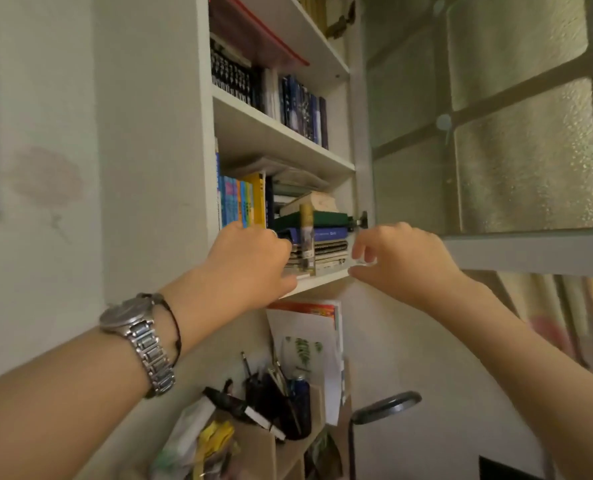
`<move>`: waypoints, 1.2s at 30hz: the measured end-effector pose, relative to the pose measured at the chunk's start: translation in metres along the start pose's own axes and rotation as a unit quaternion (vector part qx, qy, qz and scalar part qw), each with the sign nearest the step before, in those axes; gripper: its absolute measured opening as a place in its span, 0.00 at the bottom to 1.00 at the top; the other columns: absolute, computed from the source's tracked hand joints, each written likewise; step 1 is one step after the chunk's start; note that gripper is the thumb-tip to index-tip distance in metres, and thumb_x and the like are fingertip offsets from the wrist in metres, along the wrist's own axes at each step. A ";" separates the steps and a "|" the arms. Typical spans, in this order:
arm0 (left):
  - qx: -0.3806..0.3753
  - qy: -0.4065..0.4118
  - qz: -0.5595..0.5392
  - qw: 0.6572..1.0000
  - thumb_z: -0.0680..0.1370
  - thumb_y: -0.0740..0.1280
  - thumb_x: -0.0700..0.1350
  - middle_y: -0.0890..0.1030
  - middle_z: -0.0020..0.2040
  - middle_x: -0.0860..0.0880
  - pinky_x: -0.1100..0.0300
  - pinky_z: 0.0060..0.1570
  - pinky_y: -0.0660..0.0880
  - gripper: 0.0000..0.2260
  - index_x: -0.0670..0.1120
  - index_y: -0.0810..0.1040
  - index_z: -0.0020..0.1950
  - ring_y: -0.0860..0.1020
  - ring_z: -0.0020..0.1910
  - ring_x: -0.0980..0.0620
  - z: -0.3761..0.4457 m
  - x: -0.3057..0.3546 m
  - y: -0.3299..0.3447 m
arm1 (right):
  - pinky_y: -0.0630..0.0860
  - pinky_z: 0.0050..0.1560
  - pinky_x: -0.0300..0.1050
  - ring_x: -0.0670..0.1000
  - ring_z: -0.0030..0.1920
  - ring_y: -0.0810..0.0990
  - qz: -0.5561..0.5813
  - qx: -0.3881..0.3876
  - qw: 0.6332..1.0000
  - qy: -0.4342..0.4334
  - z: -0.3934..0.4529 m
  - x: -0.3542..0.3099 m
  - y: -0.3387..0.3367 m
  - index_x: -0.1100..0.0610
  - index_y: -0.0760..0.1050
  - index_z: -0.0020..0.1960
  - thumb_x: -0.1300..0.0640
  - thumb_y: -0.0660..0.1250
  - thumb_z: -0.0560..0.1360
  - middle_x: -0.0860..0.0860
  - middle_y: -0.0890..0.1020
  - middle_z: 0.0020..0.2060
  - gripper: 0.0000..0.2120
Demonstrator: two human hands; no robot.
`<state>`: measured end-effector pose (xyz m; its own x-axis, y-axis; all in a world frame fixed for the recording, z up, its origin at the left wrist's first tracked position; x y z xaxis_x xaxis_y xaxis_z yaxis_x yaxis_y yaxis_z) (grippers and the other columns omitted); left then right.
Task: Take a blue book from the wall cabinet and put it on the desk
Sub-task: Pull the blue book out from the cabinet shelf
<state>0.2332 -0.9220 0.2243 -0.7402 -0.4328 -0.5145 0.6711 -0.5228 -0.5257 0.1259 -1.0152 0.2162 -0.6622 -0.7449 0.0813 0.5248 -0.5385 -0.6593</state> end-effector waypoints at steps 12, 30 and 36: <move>-0.028 -0.044 0.029 0.998 0.77 0.57 0.58 0.79 0.55 0.45 0.55 0.44 0.69 0.18 0.47 0.74 0.59 0.76 0.51 0.48 0.008 -0.016 0.030 | 0.79 0.44 0.49 0.53 0.47 0.82 0.122 0.015 0.990 -0.069 0.053 -0.031 0.049 0.49 0.78 0.52 0.48 0.67 0.74 0.49 0.83 0.47 0.09; -0.091 -0.166 0.140 0.972 0.77 0.57 0.58 0.76 0.58 0.46 0.52 0.55 0.69 0.21 0.46 0.72 0.63 0.72 0.57 0.47 0.060 -0.020 0.101 | 0.65 0.31 0.40 0.48 0.42 0.76 0.219 0.031 0.957 -0.186 0.143 -0.009 0.102 0.50 0.79 0.50 0.49 0.69 0.73 0.46 0.81 0.43 0.07; -0.133 -0.182 0.190 0.956 0.77 0.57 0.56 0.74 0.60 0.45 0.51 0.61 0.66 0.20 0.44 0.70 0.61 0.69 0.59 0.46 0.060 -0.033 0.120 | 0.75 0.38 0.43 0.48 0.43 0.78 0.238 0.044 0.949 -0.200 0.158 -0.014 0.106 0.51 0.79 0.50 0.50 0.70 0.73 0.48 0.81 0.44 0.07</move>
<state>0.3361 -1.0141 0.2186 -0.3748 -0.8060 -0.4581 0.8449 -0.0936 -0.5266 0.2753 -1.1244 0.2628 -0.0913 -0.9927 0.0791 0.7681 -0.1208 -0.6288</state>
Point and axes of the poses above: each hand's wrist, its own z-axis towards the middle knuckle, its own y-axis out of the palm, x = y × z, the point moved 7 cm from there along z, towards the middle knuckle
